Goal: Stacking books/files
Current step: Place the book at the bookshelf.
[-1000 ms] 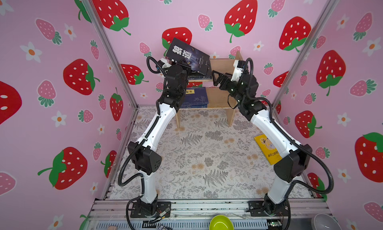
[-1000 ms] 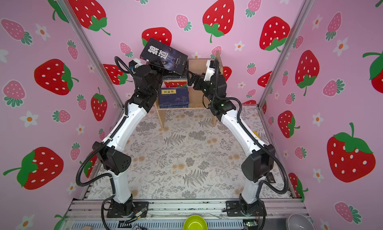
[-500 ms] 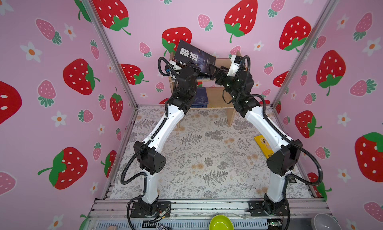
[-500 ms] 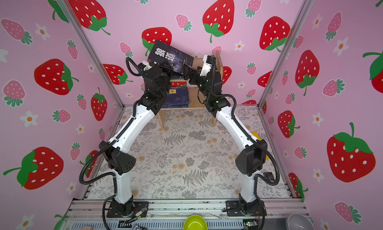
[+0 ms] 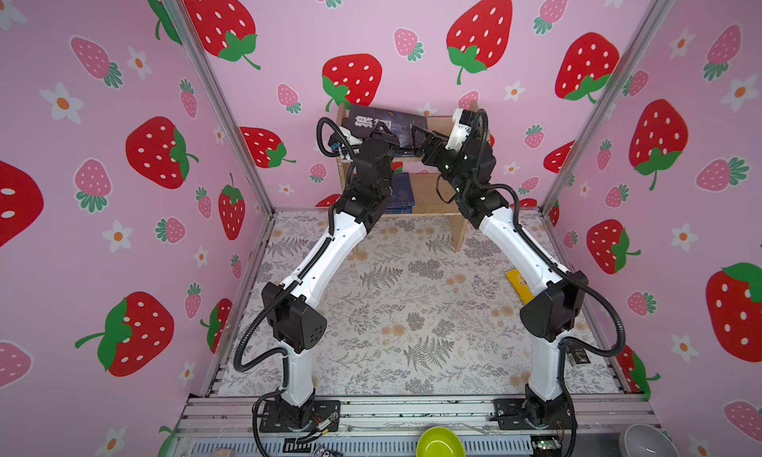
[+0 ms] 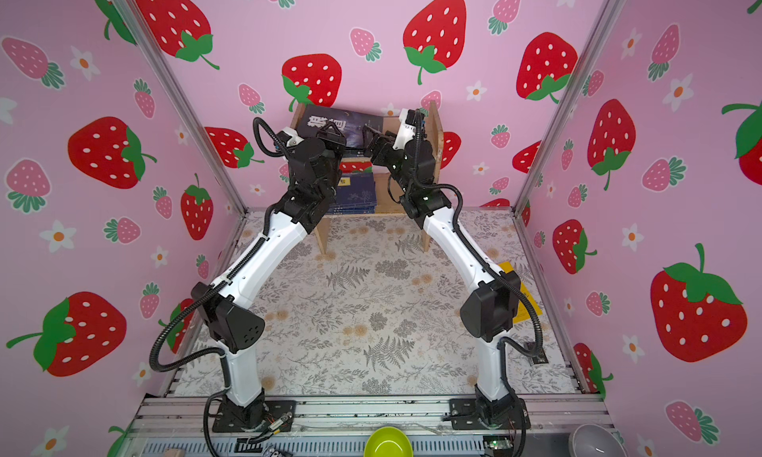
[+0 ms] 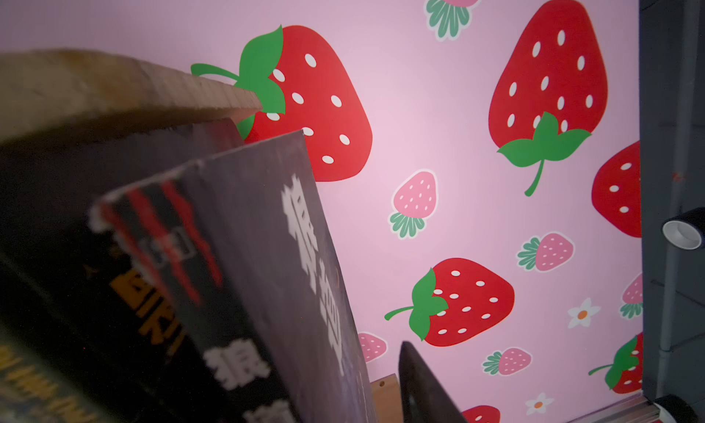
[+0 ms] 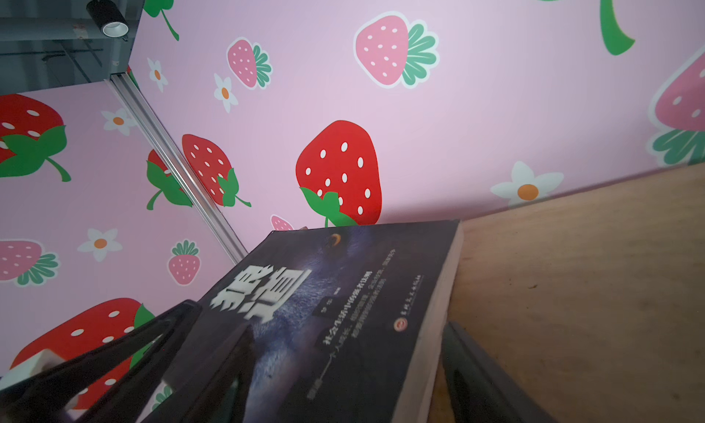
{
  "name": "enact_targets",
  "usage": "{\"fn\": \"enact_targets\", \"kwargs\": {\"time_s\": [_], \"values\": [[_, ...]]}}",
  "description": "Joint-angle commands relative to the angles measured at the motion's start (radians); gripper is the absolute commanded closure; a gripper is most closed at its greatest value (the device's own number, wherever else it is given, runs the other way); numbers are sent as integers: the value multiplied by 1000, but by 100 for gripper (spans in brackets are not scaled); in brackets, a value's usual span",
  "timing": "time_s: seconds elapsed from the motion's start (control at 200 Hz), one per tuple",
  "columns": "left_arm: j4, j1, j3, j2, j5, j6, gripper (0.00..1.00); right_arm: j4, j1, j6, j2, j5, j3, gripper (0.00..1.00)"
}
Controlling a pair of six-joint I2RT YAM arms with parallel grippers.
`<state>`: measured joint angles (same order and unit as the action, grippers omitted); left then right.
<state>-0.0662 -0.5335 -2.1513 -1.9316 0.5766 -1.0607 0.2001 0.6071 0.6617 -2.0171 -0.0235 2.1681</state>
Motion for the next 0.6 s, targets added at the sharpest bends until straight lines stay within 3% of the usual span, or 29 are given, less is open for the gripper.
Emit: {"fn": "enact_targets", "kwargs": {"time_s": [0.0, 0.2, 0.34, 0.505, 0.595], "values": [[-1, -3, 14, 64, 37, 23, 41, -27, 5, 18, -42, 2, 34, 22], [132, 25, 11, 108, -19, 5, 27, -40, 6, 46, -64, 5, 46, 25], [262, 82, 4, 156, -78, 33, 26, -43, 7, 50, -67, 10, 45, 26], [401, 192, 41, 252, -168, 136, 25, -48, 8, 45, -63, 12, 42, 26], [392, 244, 119, 326, -235, 229, 24, -47, 13, 42, -59, 18, 38, 26]]}}
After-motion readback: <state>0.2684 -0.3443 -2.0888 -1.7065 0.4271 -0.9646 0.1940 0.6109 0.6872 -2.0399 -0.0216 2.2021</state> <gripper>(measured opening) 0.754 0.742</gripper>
